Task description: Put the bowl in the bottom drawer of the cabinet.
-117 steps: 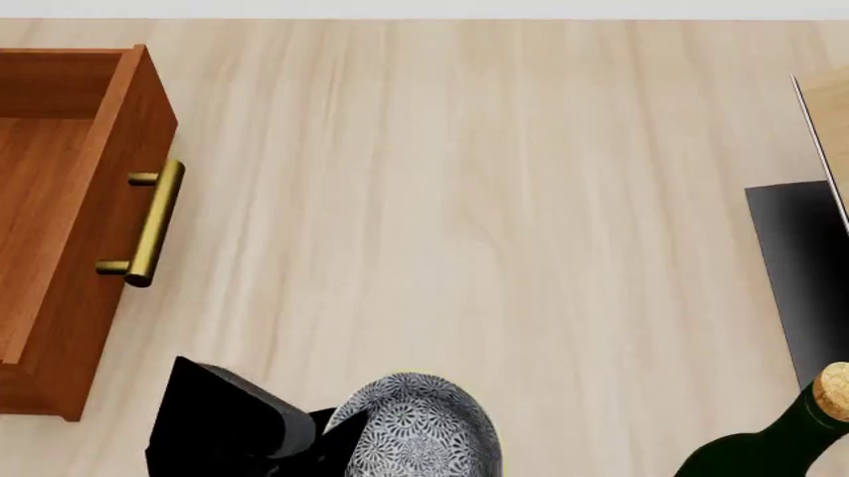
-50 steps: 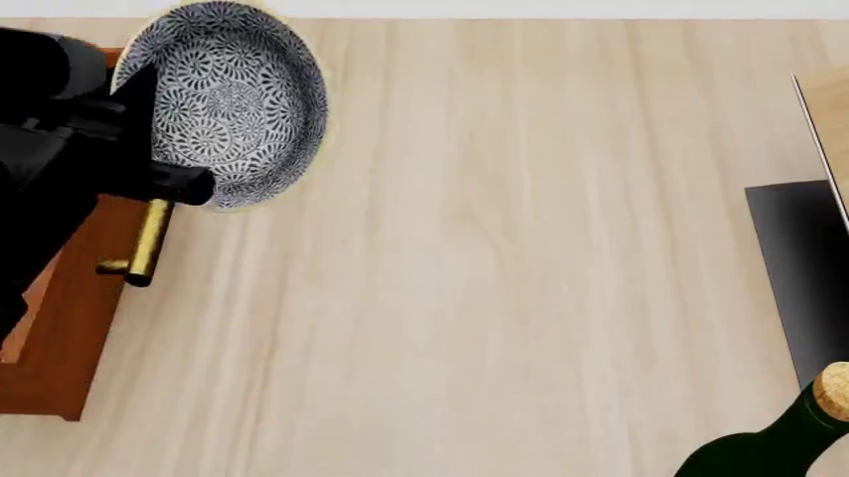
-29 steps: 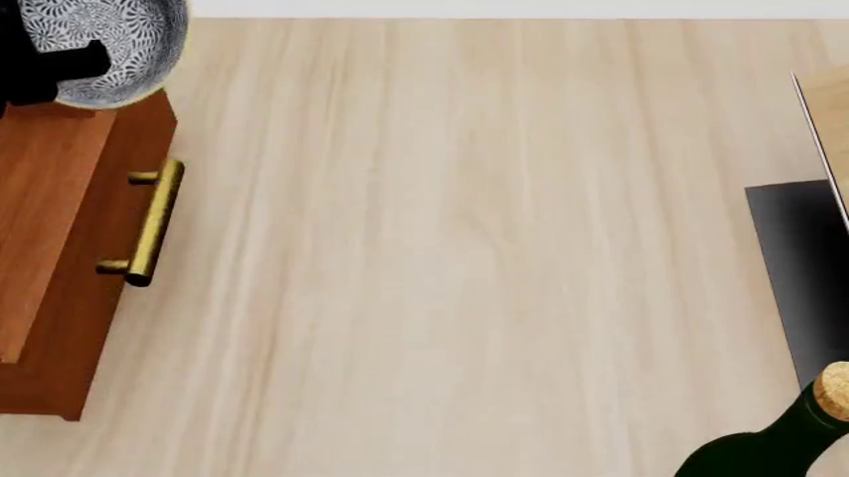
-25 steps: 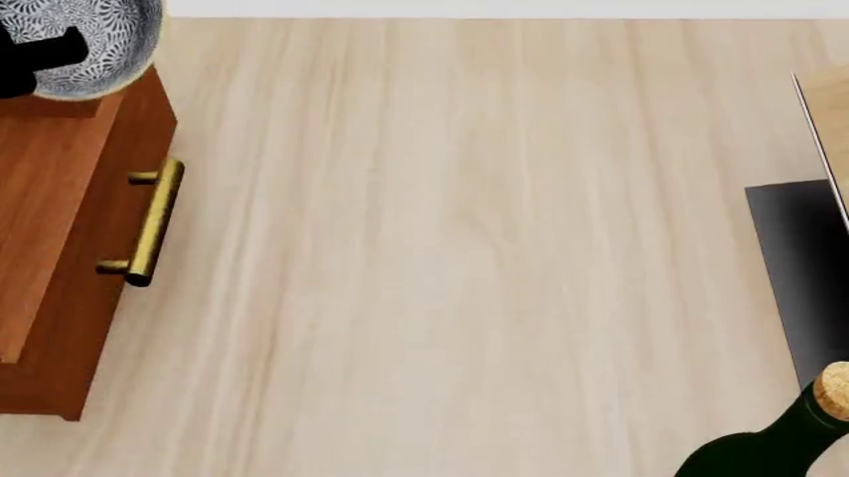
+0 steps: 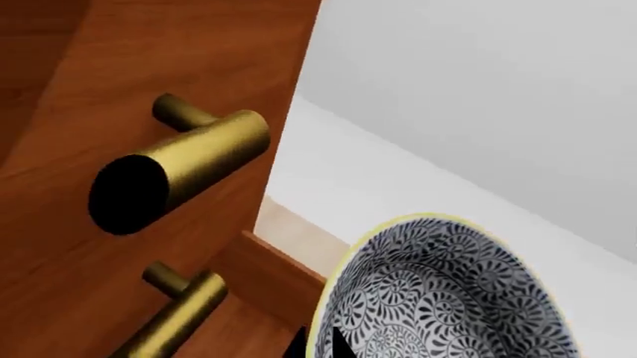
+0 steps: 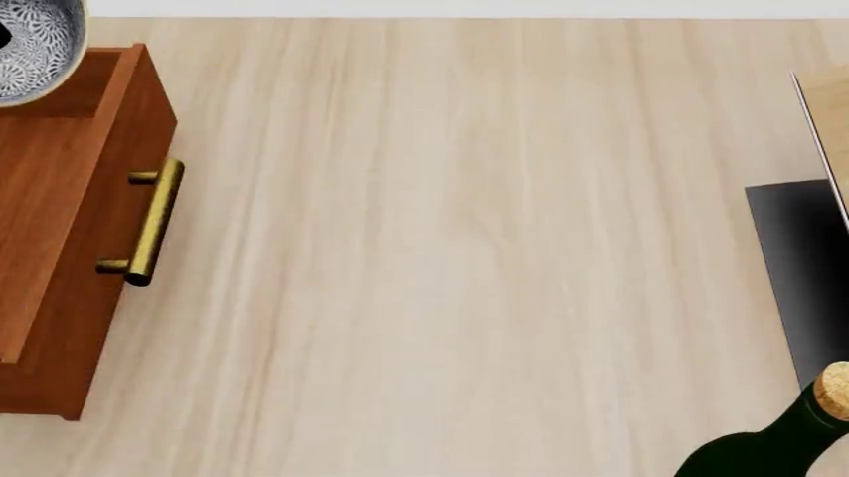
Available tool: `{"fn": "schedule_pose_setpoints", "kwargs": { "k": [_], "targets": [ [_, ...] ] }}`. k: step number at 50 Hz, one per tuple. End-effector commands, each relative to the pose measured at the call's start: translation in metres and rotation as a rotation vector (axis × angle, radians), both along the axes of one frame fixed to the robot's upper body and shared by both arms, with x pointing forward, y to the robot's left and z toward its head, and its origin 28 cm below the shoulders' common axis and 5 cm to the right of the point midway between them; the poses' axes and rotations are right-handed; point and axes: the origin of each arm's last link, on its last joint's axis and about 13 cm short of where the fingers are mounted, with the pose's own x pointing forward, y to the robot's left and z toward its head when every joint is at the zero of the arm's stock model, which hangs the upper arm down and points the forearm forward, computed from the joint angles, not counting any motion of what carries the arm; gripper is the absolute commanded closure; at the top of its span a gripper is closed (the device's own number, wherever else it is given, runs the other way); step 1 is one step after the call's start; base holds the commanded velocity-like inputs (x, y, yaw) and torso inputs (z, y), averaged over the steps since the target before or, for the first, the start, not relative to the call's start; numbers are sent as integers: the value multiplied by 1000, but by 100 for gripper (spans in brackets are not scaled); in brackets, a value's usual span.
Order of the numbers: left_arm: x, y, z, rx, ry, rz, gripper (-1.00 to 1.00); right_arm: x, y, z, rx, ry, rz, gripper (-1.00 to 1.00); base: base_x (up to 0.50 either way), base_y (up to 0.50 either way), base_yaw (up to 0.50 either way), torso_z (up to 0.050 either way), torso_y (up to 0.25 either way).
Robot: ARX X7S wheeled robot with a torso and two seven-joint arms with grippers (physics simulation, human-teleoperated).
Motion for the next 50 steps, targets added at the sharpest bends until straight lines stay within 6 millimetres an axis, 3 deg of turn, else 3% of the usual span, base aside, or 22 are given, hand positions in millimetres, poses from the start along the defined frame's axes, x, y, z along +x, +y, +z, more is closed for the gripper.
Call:
{"fn": "schedule_pose_setpoints", "kwargs": {
  "k": [1, 22, 50],
  "targets": [
    [6, 3, -12, -133, -5, 17, 100, 0, 0, 2, -3, -2, 3, -100, 0, 0, 0, 0, 0],
    [12, 14, -38, -236, -5, 87, 100, -4, -2, 5, -8, -7, -5, -100, 0, 0, 0, 0, 1],
    [24, 18, -93, -355, 91, 138, 100, -8, -4, 9, -17, -9, -7, -100, 0, 0, 0, 0, 0]
  ]
}}
